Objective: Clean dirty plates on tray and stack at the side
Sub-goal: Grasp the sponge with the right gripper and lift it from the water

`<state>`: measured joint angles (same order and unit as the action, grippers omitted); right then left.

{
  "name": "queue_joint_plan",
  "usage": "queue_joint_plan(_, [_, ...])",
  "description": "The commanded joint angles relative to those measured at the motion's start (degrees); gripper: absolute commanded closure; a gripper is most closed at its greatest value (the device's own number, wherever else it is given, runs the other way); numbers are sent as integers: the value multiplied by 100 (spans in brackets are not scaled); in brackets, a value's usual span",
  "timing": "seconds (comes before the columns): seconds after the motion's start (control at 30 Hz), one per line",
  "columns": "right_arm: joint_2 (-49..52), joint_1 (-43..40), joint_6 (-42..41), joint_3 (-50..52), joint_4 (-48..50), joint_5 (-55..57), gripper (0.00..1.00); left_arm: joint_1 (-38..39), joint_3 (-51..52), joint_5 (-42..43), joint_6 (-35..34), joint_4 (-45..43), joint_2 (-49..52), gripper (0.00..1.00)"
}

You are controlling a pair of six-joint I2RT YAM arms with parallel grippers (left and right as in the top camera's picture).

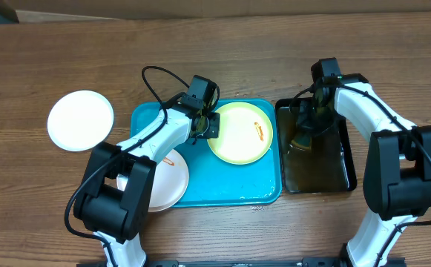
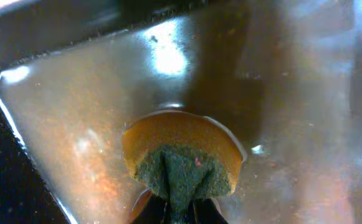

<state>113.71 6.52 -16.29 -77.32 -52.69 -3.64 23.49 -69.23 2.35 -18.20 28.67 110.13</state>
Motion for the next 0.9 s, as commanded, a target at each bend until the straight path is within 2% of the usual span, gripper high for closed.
queue_joint_plan(0.0, [-173, 26, 162, -66, -28, -35, 96, -98, -151, 24, -31, 0, 39, 96])
queue_joint_plan(0.2, [-173, 26, 197, -68, -96, -52, 96, -407, -155, 68, -175, 376, 39, 96])
queue_joint_plan(0.3, [-175, 26, 483, -85, -52, 66, 96, -535, -155, 197, -105, 474, 39, 95])
queue_joint_plan(0.53, [-175, 26, 481, -153, -166, 817, 96, -584, -155, 219, -103, 511, 39, 88])
queue_joint_plan(0.67, [-175, 26, 509, -153, -168, 706, 96, -584, -155, 216, -42, 481, 39, 88])
queue_joint_plan(0.77, [-175, 26, 992, -153, -138, 328, 96, -584, -155, 216, 2, 474, 39, 88])
queue_joint_plan(0.87, [-175, 26, 1036, -256, -258, 553, 96, -584, -155, 216, 24, 509, 39, 88])
